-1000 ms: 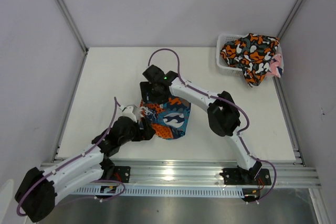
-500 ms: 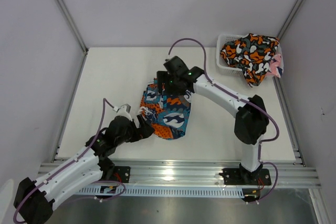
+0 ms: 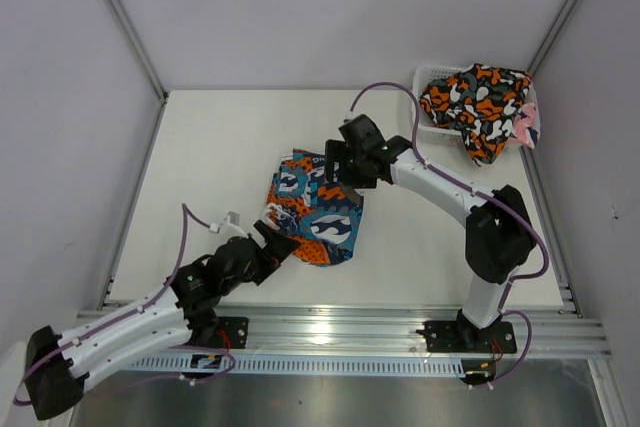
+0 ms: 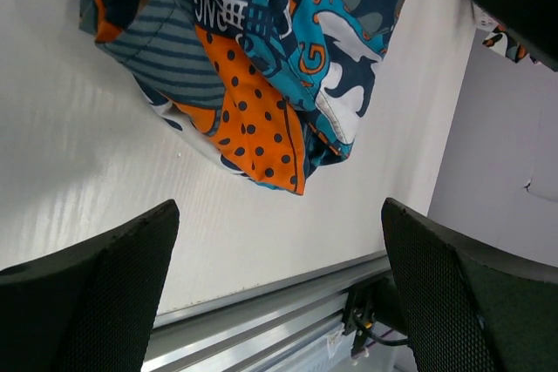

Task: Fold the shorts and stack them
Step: Fold the shorts, then neatly place the folded shorts to the corner

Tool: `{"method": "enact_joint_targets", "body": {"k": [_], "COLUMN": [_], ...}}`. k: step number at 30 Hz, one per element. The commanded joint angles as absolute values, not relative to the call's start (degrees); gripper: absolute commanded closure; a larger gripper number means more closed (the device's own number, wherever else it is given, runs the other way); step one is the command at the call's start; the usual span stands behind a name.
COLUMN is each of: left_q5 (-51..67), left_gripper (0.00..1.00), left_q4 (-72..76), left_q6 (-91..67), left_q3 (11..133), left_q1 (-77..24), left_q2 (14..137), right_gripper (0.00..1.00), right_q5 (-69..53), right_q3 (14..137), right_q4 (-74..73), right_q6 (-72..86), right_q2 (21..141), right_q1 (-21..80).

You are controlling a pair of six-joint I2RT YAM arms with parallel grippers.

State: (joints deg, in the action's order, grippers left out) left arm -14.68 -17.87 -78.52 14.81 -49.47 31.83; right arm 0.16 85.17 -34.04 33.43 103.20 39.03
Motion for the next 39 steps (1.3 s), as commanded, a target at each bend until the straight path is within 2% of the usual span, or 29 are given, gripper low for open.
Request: {"method": "enact_joint_targets", "body": {"k": [1,5,15,19,31,39], "left_q5": [-18.2,-21.9,-28.8,-25.8,-26.4,-23.3], "left_gripper": [0.01,0.01,0.01,0.01,0.01,0.01], "left_q4": [-13.7,-14.1,-0.4,6.8,12.6,17.6], "left_q6": [-87.3,-91.0,-91.2,-94.5,-97.5,-100.4], "left_q3": [15.9,17.0,16.7,15.6,19.1,18.8], "left_q1": [-52.1,-55.0,-56.3,-56.3,-56.3,-52.5], "left_q2": [37.2,42.1,51.8,57.4,70.6,77.9], "right_gripper": [0.16,0.16,0.16,0.16,0.16,0.15], "right_q5": [0.7,0.7,0.7,0.8,-1.3,-1.6], "right_q3": [84.7,83.6,78.8,77.5,75.0,72.9], "right_q4": [-31.6,-31.6,-30.9,-31.6,-31.1,-31.1], "right_q6": [33.7,33.7,33.7,33.4,32.8,32.4], "right_q2": [99.1,97.6,92.3,90.4,86.8,84.3], "right_q1": [38.5,37.9,35.2,34.2,31.5,30.2]}}
